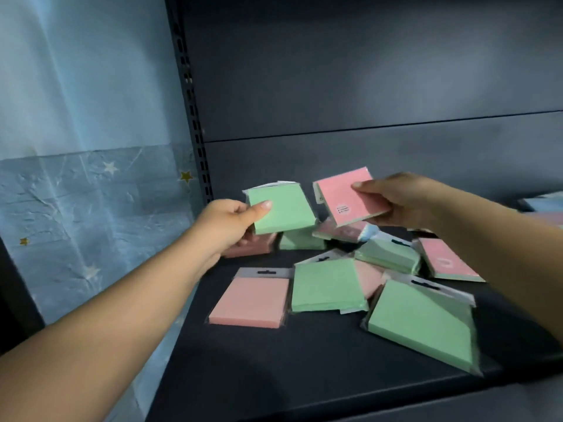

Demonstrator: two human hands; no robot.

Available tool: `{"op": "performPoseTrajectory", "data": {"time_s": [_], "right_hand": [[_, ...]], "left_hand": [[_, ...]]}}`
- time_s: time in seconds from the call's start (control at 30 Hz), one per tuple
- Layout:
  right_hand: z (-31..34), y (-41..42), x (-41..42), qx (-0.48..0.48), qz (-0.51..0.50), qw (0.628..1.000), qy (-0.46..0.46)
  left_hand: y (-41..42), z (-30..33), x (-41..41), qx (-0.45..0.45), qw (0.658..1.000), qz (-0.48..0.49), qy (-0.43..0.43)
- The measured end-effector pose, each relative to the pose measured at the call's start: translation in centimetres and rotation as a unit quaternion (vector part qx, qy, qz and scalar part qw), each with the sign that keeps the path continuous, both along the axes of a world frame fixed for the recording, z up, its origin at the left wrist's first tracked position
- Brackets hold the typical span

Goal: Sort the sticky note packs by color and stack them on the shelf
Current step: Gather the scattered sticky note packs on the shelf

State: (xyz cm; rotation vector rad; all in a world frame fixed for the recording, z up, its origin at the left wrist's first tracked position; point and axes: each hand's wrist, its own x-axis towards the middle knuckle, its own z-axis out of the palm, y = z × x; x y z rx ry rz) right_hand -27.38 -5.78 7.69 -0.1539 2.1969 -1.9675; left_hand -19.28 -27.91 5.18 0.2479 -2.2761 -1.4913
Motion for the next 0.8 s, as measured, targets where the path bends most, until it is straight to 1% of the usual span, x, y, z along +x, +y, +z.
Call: {"op": "performPoseTrajectory", "data": {"time_s": [0.07,0.13,0.33,0.4,0.47,0.53,0.6,0.63,0.67,0.7,0.77,0.8], "right_hand": [[-0.1,2.3,-0.3,-0.03,-0.036,0.999,-0.002],[-0.4,4.5,-0.7,-0.032,-0.057,0.998,-0.009],[-1.3,10.3,-2.5,0.034,-0.07,0.997,-0.025],[-1.9,11.4,-2.9,0.072,-0.061,0.995,-0.028],[-2.5,12.1,-3.3,0.134,-0.052,0.989,-0.01],[-2.7,12.9,-3.7,0.198,-0.05,0.979,0.019],[-2.6,13.6,-4.0,0.278,-0.038,0.958,0.062],[-2.5,13.7,-4.1,0.322,-0.025,0.943,0.085],[-2.3,14.0,-4.2,0.368,-0.011,0.924,0.106],[-2.2,14.3,-4.3,0.414,-0.001,0.902,0.124],[-2.0,14.6,-4.5,0.506,-0.002,0.846,0.169],[-1.8,14.7,-4.4,0.539,-0.01,0.818,0.199]], "left_hand": [[1.8,0.2,-1.7,0.005,1.0,-0.022,-0.007],[3.8,0.2,-2.9,0.026,0.998,-0.043,-0.023],[8.5,-1.5,-4.8,-0.007,0.994,-0.07,-0.086],[9.8,-2.3,-5.2,-0.039,0.993,-0.054,-0.099],[10.4,-2.7,-5.5,-0.08,0.991,-0.027,-0.106],[11.3,-2.7,-5.5,-0.156,0.98,-0.005,-0.124],[12.2,-2.4,-5.3,-0.259,0.956,0.022,-0.133],[12.4,-2.2,-5.1,-0.285,0.95,0.032,-0.127],[12.4,-2.1,-5.0,-0.286,0.95,0.039,-0.122],[12.2,-1.9,-4.7,-0.266,0.956,0.043,-0.119],[11.5,-1.8,-3.3,-0.233,0.965,0.045,-0.109],[11.1,-1.8,-2.5,-0.238,0.965,0.046,-0.104]]}}
